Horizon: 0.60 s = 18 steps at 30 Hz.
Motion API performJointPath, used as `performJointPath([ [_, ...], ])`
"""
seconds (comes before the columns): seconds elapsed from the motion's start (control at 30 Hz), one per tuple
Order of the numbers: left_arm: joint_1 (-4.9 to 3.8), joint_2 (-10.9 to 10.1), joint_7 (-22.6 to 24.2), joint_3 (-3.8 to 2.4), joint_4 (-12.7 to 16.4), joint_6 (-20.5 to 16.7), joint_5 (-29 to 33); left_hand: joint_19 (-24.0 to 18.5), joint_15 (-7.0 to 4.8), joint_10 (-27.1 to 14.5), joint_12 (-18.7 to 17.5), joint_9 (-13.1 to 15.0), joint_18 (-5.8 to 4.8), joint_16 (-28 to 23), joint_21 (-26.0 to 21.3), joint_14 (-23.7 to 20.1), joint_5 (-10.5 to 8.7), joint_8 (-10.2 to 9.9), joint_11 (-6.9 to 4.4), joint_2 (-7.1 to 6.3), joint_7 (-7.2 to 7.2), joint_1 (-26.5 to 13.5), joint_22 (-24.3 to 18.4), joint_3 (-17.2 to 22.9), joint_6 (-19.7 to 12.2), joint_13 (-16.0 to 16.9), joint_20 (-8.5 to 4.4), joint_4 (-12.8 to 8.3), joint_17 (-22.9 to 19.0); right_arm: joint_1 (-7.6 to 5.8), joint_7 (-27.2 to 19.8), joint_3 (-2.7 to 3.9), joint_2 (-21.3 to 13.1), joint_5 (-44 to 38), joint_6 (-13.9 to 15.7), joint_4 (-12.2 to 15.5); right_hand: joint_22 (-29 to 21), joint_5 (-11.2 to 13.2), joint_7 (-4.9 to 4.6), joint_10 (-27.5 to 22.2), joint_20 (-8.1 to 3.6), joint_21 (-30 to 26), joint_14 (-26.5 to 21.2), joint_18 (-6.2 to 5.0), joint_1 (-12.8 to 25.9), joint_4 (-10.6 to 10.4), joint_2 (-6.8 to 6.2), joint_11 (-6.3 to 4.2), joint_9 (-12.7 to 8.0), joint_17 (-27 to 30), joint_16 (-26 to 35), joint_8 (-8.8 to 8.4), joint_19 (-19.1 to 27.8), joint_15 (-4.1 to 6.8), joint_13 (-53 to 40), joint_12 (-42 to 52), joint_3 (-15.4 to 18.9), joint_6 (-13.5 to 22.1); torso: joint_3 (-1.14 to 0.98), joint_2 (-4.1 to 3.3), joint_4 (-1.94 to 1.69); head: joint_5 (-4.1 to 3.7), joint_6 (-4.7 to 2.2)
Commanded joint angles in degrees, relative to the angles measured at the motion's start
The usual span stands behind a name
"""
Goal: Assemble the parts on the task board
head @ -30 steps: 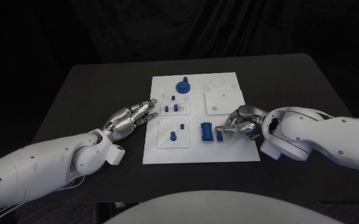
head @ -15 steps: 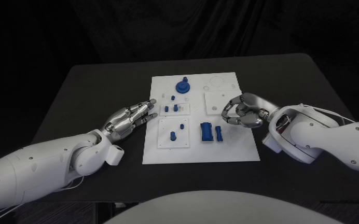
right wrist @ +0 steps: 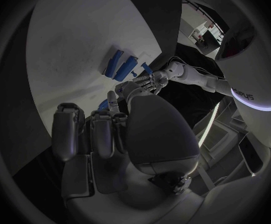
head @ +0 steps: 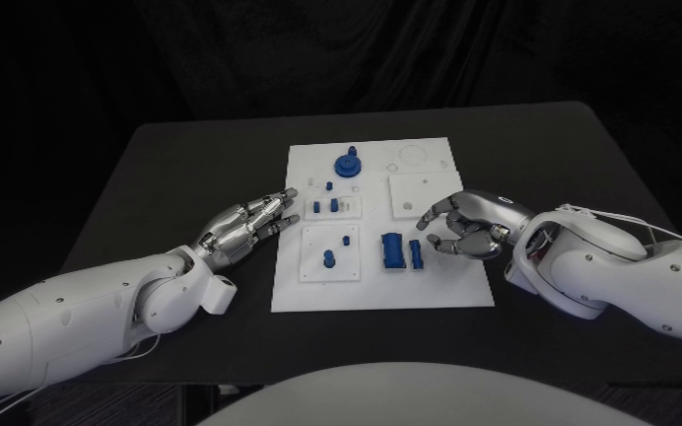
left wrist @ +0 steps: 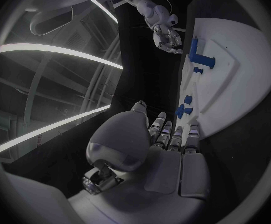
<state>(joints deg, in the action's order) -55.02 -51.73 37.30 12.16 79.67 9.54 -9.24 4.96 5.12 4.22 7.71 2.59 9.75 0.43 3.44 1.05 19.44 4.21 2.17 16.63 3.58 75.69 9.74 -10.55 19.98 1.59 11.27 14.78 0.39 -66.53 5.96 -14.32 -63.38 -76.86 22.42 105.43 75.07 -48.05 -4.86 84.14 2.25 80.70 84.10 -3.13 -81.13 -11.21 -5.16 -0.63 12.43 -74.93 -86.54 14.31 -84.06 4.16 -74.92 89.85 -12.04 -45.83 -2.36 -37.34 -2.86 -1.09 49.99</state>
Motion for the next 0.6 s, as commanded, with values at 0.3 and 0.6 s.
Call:
performJointPath([
  [0.3,0.17,0.26,0.9,-0.05,-0.06,0.43,0.33,0.2,0.12,0.22,0.35,0.07,0.46,0.34,0.38,0.08,0.46,0.19,0.22,-0.02,0.18,0.47,0.03,0.36,0.39,0.05,0.22,-0.09,0.06,0.46,1.27,0.02,1.11,-5.48,-4.06,-0.99,11.8,-0.12,0.63,5.86,-0.76,-0.07,3.84,0.75,0.22,0.56,-0.74,-0.69,-1.51,-4.12,0.29,-2.08,-2.0,0.74,-15.08,0.15,-1.25,0.16,0.0,0.0,0.0,-0.01,0.01],
  [0.6,0.25,0.3,0.85,-0.05,-0.13,0.48,0.33,0.2,0.12,0.22,0.35,0.07,0.46,0.34,0.38,0.08,0.46,0.19,0.22,-0.02,0.18,0.47,0.03,0.36,0.39,0.05,0.22,-0.09,0.06,0.69,2.03,0.02,1.75,-5.55,-5.16,-1.41,11.64,0.31,1.09,5.86,-0.91,-0.52,3.75,0.63,0.68,0.56,-0.69,-0.98,-1.88,-3.67,0.49,-2.41,-1.79,0.95,-15.08,0.15,-1.54,-0.49,0.0,0.0,0.0,-0.05,0.01],
])
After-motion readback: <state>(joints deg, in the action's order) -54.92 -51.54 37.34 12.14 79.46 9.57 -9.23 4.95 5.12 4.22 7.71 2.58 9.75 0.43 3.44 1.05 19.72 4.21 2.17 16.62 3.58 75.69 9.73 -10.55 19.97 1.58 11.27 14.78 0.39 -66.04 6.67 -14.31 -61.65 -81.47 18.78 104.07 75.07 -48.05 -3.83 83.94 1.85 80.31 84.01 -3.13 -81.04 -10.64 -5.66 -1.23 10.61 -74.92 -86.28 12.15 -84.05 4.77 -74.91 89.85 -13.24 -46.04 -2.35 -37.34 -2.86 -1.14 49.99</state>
